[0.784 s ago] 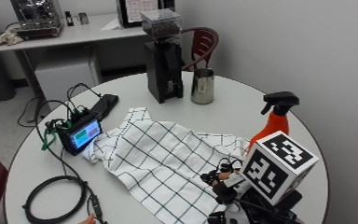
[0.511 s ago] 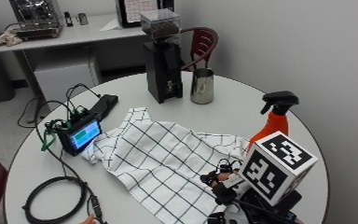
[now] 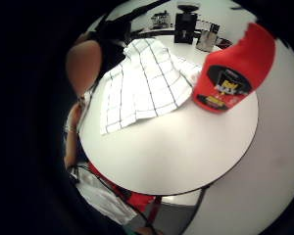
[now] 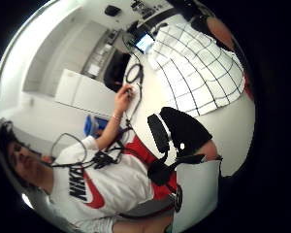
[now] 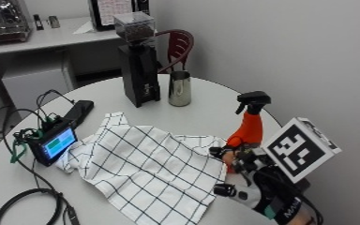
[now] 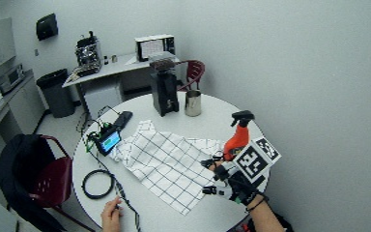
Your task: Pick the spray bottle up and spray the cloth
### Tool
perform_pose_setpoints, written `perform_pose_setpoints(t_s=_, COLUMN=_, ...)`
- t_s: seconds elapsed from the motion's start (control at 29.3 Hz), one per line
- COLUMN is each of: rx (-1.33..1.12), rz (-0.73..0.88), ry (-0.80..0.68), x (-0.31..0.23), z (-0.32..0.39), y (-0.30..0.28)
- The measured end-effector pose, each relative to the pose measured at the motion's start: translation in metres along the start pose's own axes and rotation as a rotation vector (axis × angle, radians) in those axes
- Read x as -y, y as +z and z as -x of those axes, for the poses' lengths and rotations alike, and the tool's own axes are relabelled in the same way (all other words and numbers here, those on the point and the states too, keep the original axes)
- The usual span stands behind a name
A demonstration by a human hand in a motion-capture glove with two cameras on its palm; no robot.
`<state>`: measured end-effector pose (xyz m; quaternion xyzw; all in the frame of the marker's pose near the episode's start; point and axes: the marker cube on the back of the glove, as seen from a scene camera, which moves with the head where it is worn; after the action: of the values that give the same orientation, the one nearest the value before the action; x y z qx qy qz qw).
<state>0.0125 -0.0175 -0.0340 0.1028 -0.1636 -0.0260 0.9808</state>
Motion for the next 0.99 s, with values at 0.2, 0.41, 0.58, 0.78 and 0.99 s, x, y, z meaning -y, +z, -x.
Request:
perform_pose_setpoints(t_s=0.2, rx=0.221, rz=-0.252, ry=0.212, x=0.004, z=-0.041, y=-0.046)
perform_pose_setpoints(t_s=0.41, rx=0.438, rz=-0.406, ry=0.333, x=0.025, z=-0.11, y=-0.055)
perform_pose_setpoints(t_s=0.58, rx=0.589, rz=-0.363, ry=0.364, x=0.043, z=-0.151, y=-0.028)
perform_pose_setpoints(t_s=0.78, rx=0.71, rz=-0.271, ry=0.344, x=0.064, z=-0.164, y=0.007)
perform_pose_setpoints(t_s=0.99, rx=0.763, rz=-0.262, ry=0.3, x=0.07, z=-0.163, y=0.027)
